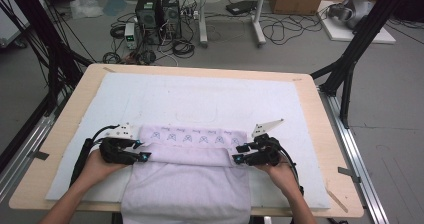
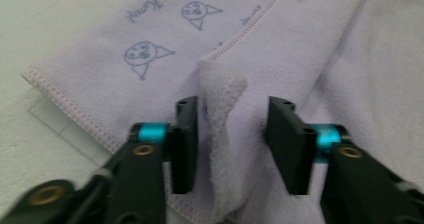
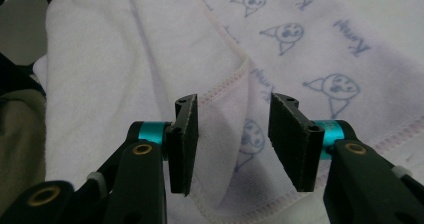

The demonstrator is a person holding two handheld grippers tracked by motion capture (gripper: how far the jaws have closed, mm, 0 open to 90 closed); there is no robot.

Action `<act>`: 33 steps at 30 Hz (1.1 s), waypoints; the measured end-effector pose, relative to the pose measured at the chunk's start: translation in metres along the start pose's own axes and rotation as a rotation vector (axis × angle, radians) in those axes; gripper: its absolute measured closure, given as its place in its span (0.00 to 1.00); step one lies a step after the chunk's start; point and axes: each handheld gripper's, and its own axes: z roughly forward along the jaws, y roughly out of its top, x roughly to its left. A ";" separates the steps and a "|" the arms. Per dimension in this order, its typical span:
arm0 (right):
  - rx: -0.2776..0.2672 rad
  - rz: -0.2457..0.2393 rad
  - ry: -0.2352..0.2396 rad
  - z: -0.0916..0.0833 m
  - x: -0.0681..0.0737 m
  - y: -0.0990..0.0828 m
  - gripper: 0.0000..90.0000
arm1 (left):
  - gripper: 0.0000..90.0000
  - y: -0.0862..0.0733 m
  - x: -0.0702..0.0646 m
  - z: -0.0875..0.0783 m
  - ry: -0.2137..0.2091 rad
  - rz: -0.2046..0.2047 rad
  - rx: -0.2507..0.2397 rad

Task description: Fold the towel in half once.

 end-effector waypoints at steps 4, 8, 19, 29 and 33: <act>0.032 -0.036 0.022 0.004 0.005 -0.002 0.88 | 0.93 0.000 -0.004 -0.004 0.006 0.020 -0.022; 0.021 -0.067 0.065 0.001 0.013 -0.002 0.96 | 0.94 -0.004 -0.011 -0.014 0.002 0.031 -0.042; -0.022 -0.056 0.036 -0.003 0.025 0.001 0.59 | 0.54 -0.006 -0.017 -0.027 -0.001 -0.001 -0.063; 0.088 -0.125 0.049 0.018 0.028 0.001 0.94 | 0.95 -0.005 -0.022 -0.015 -0.044 0.059 -0.023; 0.017 -0.129 0.124 -0.002 0.035 0.002 0.95 | 0.94 -0.010 -0.031 -0.037 -0.064 0.067 -0.063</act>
